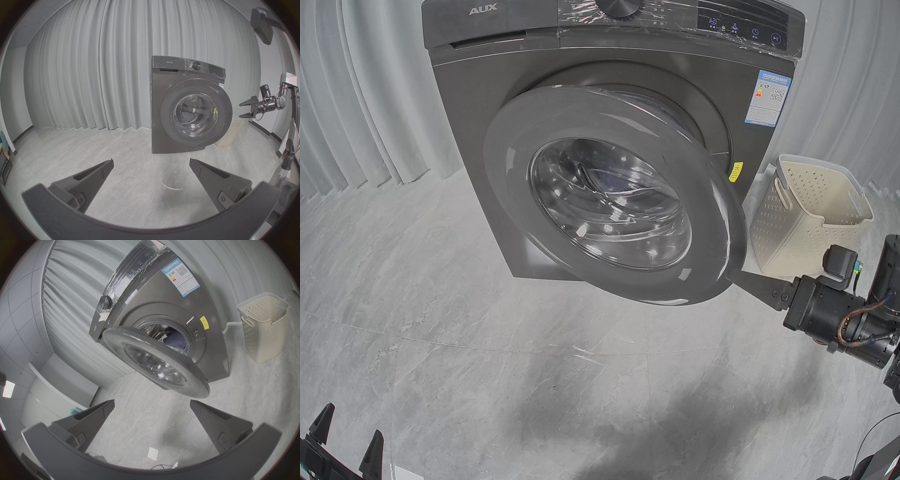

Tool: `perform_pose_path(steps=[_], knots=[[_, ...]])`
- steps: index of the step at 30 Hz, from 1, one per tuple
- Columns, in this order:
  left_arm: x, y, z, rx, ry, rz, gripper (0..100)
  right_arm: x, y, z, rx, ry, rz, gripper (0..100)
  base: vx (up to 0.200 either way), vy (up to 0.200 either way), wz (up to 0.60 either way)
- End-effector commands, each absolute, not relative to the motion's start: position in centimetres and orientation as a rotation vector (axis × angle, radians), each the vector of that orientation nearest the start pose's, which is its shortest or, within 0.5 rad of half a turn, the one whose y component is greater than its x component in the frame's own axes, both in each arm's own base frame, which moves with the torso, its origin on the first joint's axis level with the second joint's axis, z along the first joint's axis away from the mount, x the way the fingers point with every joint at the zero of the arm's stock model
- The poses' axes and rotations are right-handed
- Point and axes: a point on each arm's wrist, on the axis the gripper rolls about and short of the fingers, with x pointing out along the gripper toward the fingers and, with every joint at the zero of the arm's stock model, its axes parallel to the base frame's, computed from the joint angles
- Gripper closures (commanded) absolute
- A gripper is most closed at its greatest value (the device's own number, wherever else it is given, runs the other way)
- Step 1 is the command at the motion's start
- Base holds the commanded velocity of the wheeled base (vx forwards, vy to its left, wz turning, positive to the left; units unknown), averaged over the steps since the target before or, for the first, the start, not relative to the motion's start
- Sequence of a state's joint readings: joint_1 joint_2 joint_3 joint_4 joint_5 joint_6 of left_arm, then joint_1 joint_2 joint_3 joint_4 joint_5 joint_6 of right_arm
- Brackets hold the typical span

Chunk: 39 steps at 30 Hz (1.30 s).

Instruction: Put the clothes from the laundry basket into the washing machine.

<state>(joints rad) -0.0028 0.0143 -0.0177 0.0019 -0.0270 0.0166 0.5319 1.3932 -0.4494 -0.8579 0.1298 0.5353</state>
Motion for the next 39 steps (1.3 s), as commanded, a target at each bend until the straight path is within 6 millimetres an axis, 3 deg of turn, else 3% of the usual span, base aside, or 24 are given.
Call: perform_pose_path(steps=[1,11,20,21,27,37,39], knots=[[-2.3,-0.1,7.6,0.017,0.003,-0.029,0,20.0,12.0,18.4,0.499,0.266,0.598,0,0.000,-0.200,0.00],[-2.3,-0.1,7.6,0.020,0.003,-0.032,0,21.2,12.3,19.4,0.517,0.161,0.571,0,0.000,-0.060,0.00],[-2.3,-0.1,7.6,0.020,0.003,-0.032,0,18.8,13.0,17.7,0.484,0.249,0.629,0,0.000,0.000,0.00],[-2.3,-0.1,7.6,0.020,0.003,-0.032,0,17.8,13.7,17.4,0.479,0.273,0.679,0,0.000,0.000,0.00],[-2.3,-0.1,7.6,0.021,0.003,-0.032,0,16.9,15.4,16.9,0.470,0.312,0.762,0,0.000,0.000,0.00],[-2.3,-0.1,7.6,0.020,0.004,-0.032,0,19.5,17.7,17.1,0.511,0.218,0.780,0,0.000,0.000,0.00],[-2.3,-0.1,7.6,0.020,0.004,-0.032,0,20.9,18.4,17.1,0.523,0.182,0.770,0,0.100,0.000,0.00]])
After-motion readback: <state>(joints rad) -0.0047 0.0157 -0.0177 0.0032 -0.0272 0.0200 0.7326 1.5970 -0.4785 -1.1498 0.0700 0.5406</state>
